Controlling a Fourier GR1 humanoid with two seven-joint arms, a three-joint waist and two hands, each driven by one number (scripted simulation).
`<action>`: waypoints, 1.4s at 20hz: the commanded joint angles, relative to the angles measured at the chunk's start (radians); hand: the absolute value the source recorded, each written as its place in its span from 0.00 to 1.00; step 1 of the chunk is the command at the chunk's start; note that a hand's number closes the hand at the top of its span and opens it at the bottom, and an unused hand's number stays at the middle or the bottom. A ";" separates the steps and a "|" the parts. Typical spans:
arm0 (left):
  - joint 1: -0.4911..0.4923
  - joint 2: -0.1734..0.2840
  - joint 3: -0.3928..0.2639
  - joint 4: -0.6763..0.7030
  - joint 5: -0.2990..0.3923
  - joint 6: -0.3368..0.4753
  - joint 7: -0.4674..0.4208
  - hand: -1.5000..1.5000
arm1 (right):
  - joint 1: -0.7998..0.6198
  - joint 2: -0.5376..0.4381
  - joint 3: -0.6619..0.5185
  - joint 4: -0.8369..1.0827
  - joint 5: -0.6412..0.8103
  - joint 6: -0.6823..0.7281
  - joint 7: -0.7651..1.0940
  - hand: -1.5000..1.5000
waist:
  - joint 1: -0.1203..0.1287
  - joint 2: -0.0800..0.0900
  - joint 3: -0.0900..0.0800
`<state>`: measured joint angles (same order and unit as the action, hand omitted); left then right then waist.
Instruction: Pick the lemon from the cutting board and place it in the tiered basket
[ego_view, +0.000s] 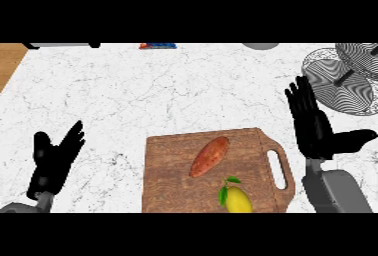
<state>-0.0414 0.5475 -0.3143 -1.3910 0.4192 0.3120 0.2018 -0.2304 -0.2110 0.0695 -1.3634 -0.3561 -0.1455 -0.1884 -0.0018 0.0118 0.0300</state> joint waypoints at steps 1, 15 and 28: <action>-0.006 -0.014 -0.008 -0.009 -0.052 0.032 0.004 0.50 | 0.027 -0.021 0.013 -0.067 0.040 0.001 -0.020 1.00 | -0.003 -0.014 -0.030; 0.107 -0.165 -0.039 -0.023 -0.123 0.127 -0.210 0.50 | 0.445 -0.061 0.054 -0.739 0.307 -0.360 0.123 0.00 | -0.028 -0.019 -0.031; 0.078 -0.167 -0.032 -0.028 -0.146 0.135 -0.189 0.50 | 0.681 -0.581 0.196 -1.064 0.690 -0.063 0.726 0.00 | -0.025 -0.015 -0.039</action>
<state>0.0464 0.3840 -0.3398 -1.4323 0.2649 0.4621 -0.0181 0.4018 -0.6616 0.2434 -2.3352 0.2179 -0.2880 0.3888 -0.0265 -0.0080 -0.0032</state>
